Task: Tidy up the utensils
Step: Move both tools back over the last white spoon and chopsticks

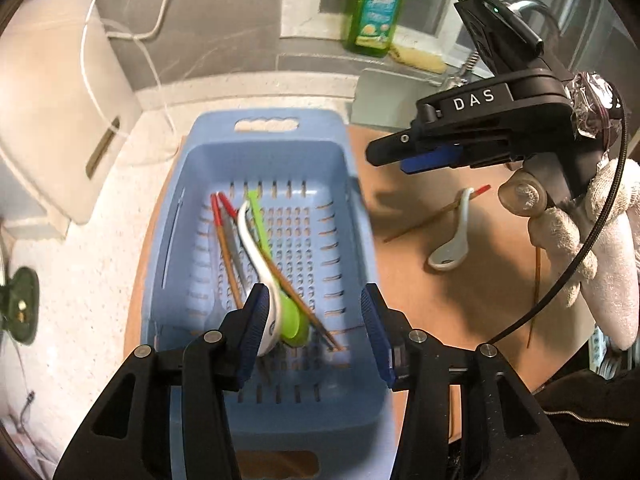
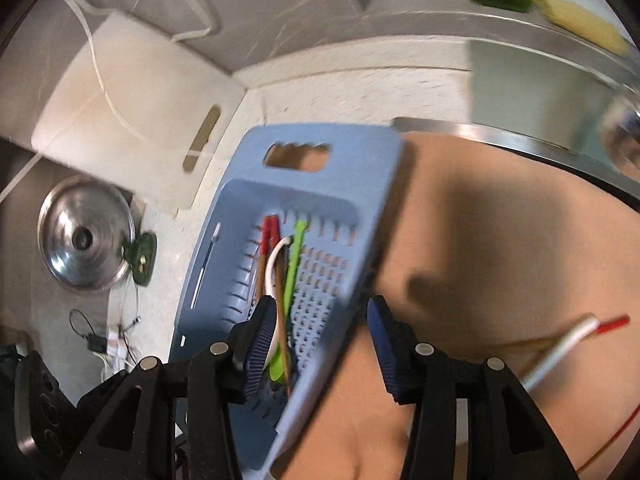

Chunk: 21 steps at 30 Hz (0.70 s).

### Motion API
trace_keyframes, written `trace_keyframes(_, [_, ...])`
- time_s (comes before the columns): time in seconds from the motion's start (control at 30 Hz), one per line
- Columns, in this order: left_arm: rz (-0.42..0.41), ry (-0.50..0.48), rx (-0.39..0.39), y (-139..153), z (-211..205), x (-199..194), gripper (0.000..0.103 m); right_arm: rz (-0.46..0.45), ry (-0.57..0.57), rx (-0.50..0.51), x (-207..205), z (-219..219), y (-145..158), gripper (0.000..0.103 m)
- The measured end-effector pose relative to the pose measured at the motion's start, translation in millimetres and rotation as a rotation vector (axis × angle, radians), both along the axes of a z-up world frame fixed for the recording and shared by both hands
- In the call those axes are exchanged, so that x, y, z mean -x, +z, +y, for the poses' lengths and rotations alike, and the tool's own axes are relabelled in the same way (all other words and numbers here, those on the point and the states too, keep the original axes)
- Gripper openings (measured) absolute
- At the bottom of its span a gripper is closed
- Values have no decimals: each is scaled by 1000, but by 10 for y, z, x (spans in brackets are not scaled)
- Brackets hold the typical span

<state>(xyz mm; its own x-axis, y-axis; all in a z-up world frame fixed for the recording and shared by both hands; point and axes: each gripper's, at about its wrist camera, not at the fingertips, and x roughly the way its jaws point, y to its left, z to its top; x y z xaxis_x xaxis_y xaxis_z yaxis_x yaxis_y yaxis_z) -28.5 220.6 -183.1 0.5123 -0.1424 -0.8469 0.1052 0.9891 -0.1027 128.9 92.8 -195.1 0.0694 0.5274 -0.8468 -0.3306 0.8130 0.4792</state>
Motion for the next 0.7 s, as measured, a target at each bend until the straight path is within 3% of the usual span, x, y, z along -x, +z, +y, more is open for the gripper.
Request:
trace_keyframes(0.2, [-37,-46,-24,139,-237,21,47,-93,-43,-15,85,-367,201,55])
trace_keyframes(0.43, [-51,-100,-30,165,-458,-16,47,-136,-76,-26,215,-705,324,57])
trace_keyframes(0.7, [-53,-152,-26,138,-650,-109,47,-191,-151,-48,312,-1094,427,68])
